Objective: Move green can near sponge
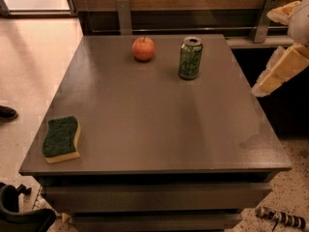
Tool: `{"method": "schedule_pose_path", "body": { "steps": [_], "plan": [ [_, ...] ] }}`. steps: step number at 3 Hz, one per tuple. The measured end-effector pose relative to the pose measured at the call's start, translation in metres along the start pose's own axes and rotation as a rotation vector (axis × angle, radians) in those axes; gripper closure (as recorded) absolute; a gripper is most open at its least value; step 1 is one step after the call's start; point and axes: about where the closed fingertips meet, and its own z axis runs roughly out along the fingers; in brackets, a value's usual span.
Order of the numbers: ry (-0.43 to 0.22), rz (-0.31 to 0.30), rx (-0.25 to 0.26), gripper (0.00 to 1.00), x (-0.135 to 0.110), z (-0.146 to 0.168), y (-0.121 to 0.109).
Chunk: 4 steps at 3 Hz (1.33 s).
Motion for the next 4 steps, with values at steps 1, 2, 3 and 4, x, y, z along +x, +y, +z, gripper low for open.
{"method": "schedule_pose_path", "body": {
  "steps": [1, 2, 3, 4],
  "plan": [
    [-0.148, 0.038, 0.039, 0.0, 0.003, 0.028, -0.021],
    [-0.332, 0.103, 0.075, 0.0, 0.006, 0.063, -0.045],
    [-0.434, 0.149, 0.083, 0.0, 0.005, 0.083, -0.058],
    [-0.554, 0.232, 0.059, 0.0, -0.006, 0.112, -0.067]
  ]
}}
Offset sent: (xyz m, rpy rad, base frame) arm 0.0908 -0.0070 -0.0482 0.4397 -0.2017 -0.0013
